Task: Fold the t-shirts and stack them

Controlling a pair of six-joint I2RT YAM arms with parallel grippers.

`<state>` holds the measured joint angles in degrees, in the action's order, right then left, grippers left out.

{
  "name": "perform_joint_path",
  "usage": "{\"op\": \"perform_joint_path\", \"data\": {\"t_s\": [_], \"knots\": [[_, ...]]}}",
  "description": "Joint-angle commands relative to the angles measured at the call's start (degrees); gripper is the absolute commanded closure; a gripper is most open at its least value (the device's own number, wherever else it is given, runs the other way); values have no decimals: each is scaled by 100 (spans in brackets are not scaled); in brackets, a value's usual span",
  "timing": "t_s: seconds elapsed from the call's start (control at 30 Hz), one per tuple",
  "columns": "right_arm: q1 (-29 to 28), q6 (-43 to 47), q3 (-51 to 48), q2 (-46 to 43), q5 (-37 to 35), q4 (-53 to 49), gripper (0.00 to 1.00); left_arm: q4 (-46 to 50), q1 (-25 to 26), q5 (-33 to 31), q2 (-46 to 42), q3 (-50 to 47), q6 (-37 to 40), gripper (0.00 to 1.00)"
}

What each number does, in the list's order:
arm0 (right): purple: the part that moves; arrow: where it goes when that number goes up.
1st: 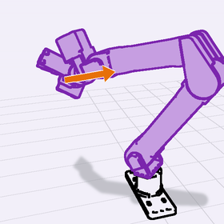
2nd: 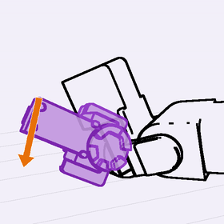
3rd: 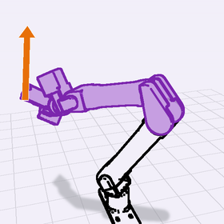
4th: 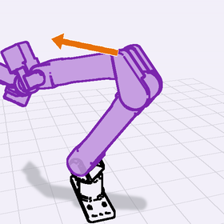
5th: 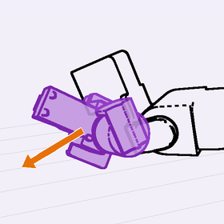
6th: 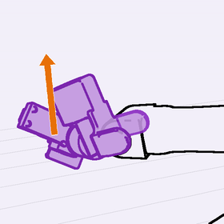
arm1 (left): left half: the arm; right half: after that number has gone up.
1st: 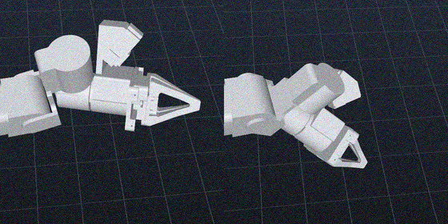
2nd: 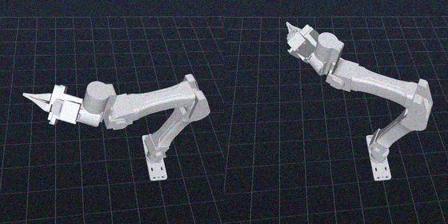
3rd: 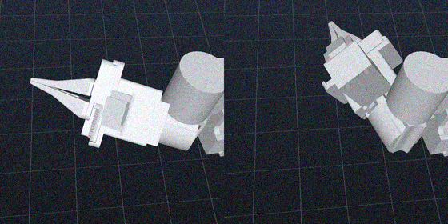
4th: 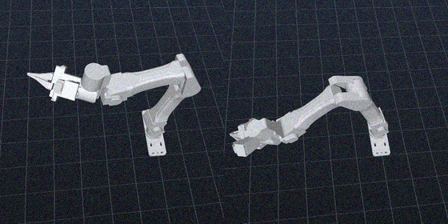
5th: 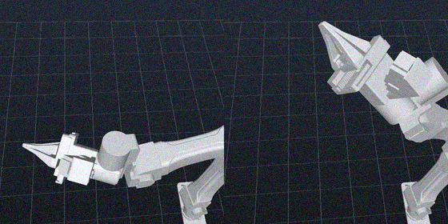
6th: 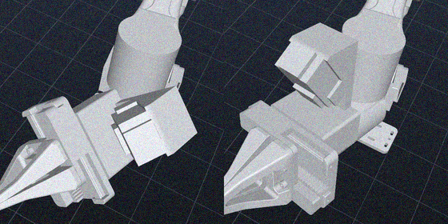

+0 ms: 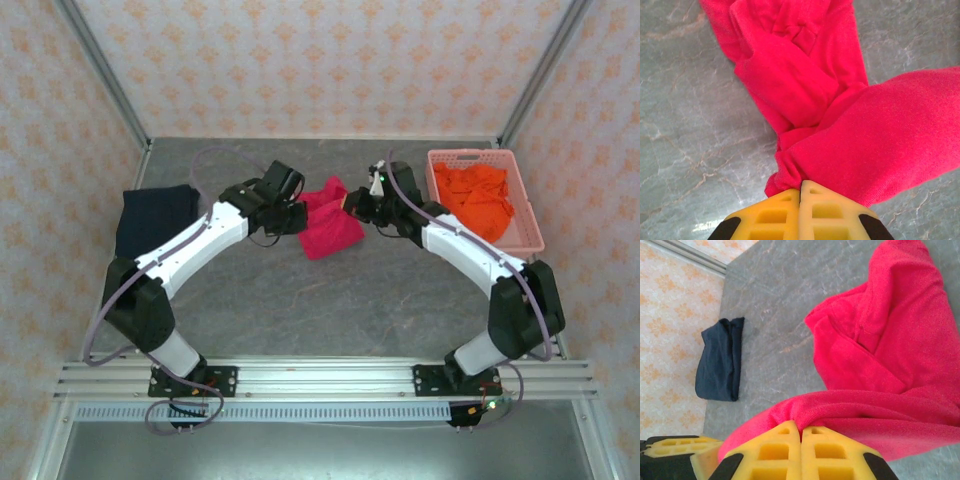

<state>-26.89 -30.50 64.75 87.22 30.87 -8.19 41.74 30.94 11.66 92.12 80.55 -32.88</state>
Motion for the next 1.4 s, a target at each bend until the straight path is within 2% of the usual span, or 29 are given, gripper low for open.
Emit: {"op": "perform_joint_path", "data": {"t_s": [0.0, 0.23, 0.63, 1.03, 1.37], "knots": [[66, 232, 380, 165, 179, 77, 100, 13, -110, -103, 81, 381, 187, 100], [226, 198, 781, 448, 279, 291, 100, 137, -328, -41, 329, 915, 195, 100], [451, 89, 1573, 1602, 423, 771, 100, 133, -740, 133, 1341, 1862, 195, 100], [614, -145, 2365, 2982, 660, 1540, 100, 89, -1069, 197, 2393, 2771, 410, 100], [619, -347, 3311, 4226, 861, 1752, 100, 59, -1418, 395, 3225, 3191, 556, 100]]}}
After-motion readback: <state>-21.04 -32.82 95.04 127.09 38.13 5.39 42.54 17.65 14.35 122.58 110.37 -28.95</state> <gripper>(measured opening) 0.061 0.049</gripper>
